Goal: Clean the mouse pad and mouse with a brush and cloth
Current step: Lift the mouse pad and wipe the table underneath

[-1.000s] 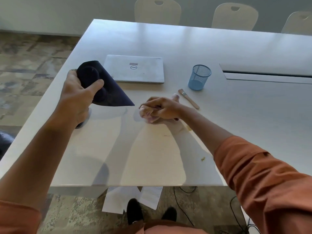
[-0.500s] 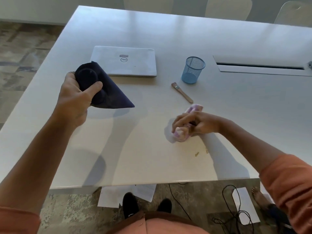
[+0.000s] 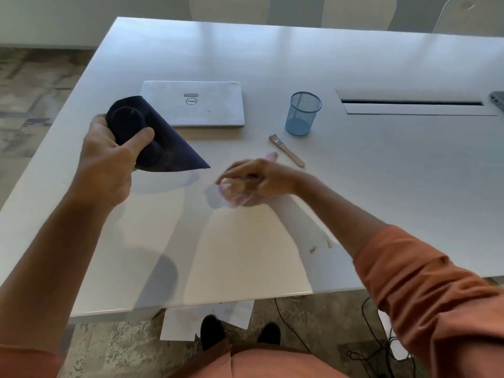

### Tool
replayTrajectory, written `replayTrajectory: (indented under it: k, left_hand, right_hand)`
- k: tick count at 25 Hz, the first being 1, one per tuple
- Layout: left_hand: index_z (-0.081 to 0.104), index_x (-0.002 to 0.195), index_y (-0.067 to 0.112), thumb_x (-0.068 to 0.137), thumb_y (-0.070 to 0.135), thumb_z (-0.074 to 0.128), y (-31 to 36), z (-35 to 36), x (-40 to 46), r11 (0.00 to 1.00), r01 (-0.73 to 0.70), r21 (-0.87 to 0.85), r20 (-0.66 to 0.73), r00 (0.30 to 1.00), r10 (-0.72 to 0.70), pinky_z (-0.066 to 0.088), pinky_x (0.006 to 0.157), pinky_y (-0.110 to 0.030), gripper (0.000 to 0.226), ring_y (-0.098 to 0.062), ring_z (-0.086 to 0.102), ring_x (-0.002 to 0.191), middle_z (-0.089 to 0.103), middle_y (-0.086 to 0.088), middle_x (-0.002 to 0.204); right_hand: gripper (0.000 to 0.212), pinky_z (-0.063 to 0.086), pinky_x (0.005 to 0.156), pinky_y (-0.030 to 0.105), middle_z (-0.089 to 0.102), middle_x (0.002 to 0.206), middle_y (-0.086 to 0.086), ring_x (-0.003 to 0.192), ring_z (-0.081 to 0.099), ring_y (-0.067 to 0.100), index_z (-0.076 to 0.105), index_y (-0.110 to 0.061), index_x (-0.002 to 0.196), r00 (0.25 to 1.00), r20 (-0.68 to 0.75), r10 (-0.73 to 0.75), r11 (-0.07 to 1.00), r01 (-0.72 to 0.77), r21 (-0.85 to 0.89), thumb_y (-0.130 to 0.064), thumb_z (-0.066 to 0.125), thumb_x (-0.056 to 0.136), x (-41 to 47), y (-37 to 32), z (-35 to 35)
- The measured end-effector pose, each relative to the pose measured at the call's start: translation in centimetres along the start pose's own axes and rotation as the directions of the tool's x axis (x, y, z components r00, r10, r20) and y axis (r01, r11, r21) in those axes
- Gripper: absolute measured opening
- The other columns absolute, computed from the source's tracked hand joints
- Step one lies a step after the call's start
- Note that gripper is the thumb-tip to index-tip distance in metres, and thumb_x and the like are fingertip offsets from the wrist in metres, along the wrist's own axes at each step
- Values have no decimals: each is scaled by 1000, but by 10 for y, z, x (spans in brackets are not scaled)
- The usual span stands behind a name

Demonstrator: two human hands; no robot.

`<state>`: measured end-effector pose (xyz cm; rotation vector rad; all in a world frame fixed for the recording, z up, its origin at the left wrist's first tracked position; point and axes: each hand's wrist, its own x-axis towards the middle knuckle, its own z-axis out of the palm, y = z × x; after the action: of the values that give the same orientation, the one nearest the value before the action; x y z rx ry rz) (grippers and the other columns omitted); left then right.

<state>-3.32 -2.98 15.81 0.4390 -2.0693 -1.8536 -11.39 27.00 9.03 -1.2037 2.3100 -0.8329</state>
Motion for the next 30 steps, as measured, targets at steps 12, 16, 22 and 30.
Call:
replayTrajectory:
  k: [12,16,22,30]
  left_hand:
    - [51,128,21,91,23,79,-19,9,14,996,-2,-91,59,998,8,63,90,-40,47,-17,71,117,66,-10,134]
    - [50,132,18,83,33,87,-21,19,13,993,13,-119,109,994,0,63,91,-47,64,-20,71,118,66,-12,135]
    - [51,133,19,60,55,93,-20,21,16,993,33,-109,204,979,-10,64,87,-44,92,-17,71,118,64,-13,136]
    - [53,118,29,55,56,91,-16,31,21,986,25,-165,326,945,31,64,82,-33,79,-9,71,114,66,3,124]
  right_hand:
    - [42,40,121,52,67,143,-6,143,54,17,70,-16,139,996,15,93,995,-93,-45,-17,76,98,-143,62,-21]
    - [44,36,125,50,68,143,-7,147,51,16,71,-16,138,977,-20,212,977,-211,28,-11,77,95,-203,60,-21]
    - [41,42,122,42,70,140,-9,141,57,19,74,-19,134,915,-96,392,914,-375,156,-7,74,95,-288,34,6]
    - [64,58,102,37,66,129,-27,123,64,13,77,-55,113,626,56,778,613,-776,153,5,66,97,-427,-9,85]
